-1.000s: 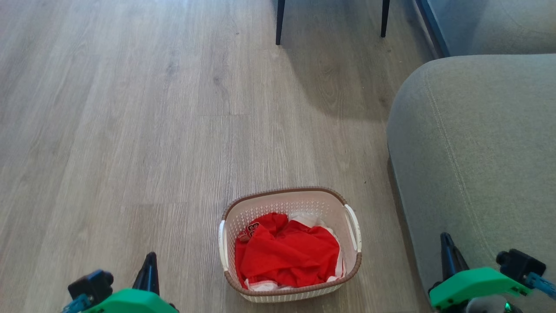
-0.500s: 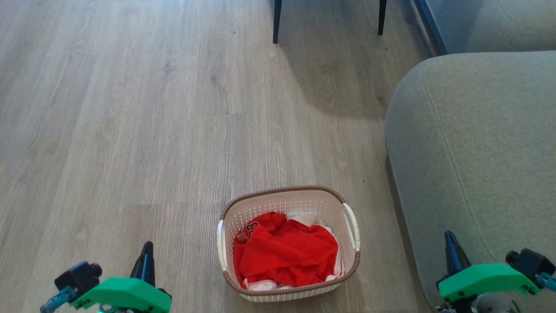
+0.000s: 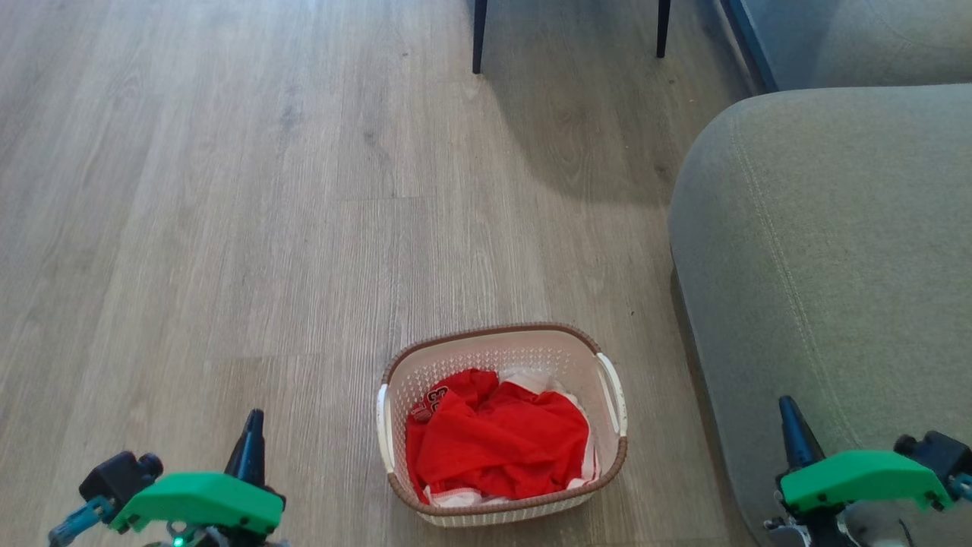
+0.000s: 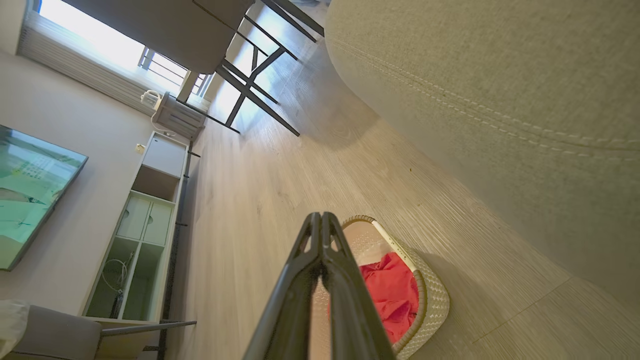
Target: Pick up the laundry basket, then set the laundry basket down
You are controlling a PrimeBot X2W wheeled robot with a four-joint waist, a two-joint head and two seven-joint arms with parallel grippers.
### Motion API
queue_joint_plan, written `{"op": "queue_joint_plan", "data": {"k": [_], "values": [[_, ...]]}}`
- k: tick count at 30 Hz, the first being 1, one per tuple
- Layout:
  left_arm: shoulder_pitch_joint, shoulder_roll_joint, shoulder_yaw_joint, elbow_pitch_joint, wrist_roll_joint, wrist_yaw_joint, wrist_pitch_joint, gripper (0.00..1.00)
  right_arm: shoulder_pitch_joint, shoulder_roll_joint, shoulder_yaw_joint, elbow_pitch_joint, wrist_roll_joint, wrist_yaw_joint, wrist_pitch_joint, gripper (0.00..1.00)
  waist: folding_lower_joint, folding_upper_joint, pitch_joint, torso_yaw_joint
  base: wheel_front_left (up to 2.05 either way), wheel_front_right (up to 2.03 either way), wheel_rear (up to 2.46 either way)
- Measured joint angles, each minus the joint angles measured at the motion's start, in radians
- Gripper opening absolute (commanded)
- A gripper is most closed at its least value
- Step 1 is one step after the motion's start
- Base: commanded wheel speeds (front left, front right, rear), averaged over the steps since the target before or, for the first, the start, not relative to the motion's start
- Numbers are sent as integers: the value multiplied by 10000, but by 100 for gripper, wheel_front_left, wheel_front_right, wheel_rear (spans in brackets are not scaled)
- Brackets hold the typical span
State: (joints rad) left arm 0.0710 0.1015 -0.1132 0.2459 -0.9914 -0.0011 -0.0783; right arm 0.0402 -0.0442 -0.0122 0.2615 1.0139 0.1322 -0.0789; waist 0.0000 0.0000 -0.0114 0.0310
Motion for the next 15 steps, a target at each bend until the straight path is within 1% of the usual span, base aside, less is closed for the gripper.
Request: {"op": "queue_joint_plan", "data": {"k": [6,10,15], "values": [[-114,-54,217,31,-685,-161,171,0,-35,-4,-119,12,646,0,207,0,0,0,16,-33,0,0,0],[-154,-67,295,38,-1120,-178,295,0,-207,-6,-174,21,1080,0,339,0,0,0,26,-55,0,0,0],[-176,-82,387,54,-1682,-343,435,0,-212,-10,-236,23,1605,0,447,0,0,0,39,-83,0,0,0]]}}
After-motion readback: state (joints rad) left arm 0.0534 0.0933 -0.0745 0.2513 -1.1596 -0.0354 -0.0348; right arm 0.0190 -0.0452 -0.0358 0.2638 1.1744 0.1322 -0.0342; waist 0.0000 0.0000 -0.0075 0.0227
